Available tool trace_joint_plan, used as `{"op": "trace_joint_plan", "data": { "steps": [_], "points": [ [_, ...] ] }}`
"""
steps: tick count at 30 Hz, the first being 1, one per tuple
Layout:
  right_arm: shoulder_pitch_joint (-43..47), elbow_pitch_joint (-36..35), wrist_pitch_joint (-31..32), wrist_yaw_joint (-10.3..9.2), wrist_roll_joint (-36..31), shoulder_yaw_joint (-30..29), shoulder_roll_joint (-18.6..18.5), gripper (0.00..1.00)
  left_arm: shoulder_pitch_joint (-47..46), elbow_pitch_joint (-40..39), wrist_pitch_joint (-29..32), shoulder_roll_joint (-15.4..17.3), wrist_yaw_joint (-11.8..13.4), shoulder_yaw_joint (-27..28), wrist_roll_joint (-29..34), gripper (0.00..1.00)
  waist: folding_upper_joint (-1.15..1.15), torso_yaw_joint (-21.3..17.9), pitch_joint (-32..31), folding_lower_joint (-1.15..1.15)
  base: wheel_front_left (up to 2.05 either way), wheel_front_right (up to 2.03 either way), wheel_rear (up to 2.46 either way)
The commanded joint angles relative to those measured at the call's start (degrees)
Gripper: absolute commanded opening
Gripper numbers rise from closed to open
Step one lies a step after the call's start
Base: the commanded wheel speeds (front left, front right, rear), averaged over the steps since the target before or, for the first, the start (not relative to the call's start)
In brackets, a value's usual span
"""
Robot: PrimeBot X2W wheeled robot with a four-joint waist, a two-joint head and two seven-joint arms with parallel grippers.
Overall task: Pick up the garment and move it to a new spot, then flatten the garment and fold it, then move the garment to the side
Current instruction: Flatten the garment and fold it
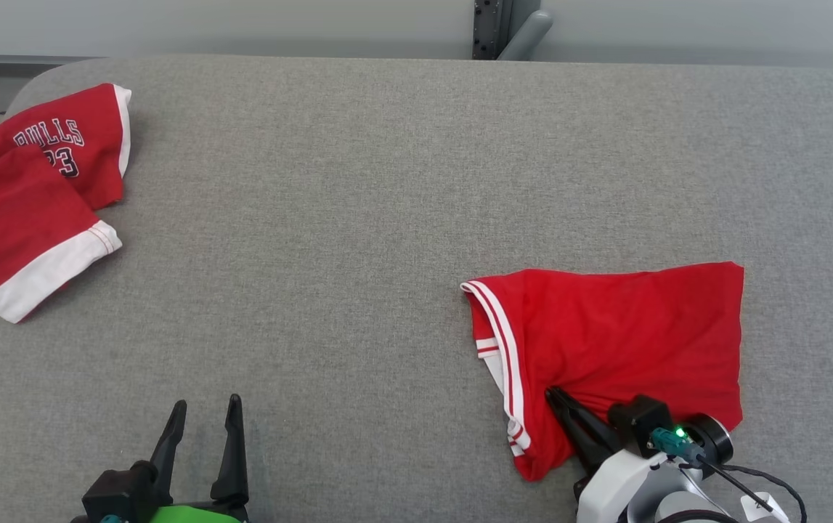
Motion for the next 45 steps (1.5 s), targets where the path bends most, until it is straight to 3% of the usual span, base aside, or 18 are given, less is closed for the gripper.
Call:
{"op": "trace_joint_plan", "data": {
  "steps": [1, 3, 22, 31, 45],
  "points": [
    [0.25, 0.77, 0.16, -0.08, 0.32, -1.13, -0.34, 0.46, 0.14, -0.13, -0.16, 0.09, -0.02, 0.32, -0.14, 1.00, 0.00, -0.27, -0.18, 0.00, 0.00, 0.00, 0.00],
    [0.66, 0.18, 0.08, -0.11, 0.16, -2.24, -0.98, 1.00, 0.43, -0.15, -0.16, 0.09, 0.13, 0.40, -0.34, 1.00, 0.00, -0.65, -0.30, 0.00, 0.00, 0.00, 0.00],
    [10.89, -16.28, 3.13, -0.05, 6.04, -10.16, -6.65, 1.00, 2.81, 0.27, -0.16, 0.10, 0.85, 0.37, -0.62, 1.00, 0.00, -5.02, -5.70, 0.00, 0.00, 0.00, 0.00],
    [20.62, -22.71, 0.10, -0.04, 2.46, -23.62, -3.67, 1.00, 5.13, -0.44, -0.16, 0.11, 1.48, 1.58, -0.15, 1.00, 0.00, -5.39, -10.08, 0.00, 0.00, 0.00, 0.00],
    [22.87, -21.61, -0.27, -0.05, -4.54, -32.05, 0.12, 1.00, 6.85, -2.96, -0.16, 0.10, 0.37, 3.83, 4.40, 1.00, 0.00, -5.71, -12.29, 0.00, 0.00, 0.00, 0.00]
  ]
}}
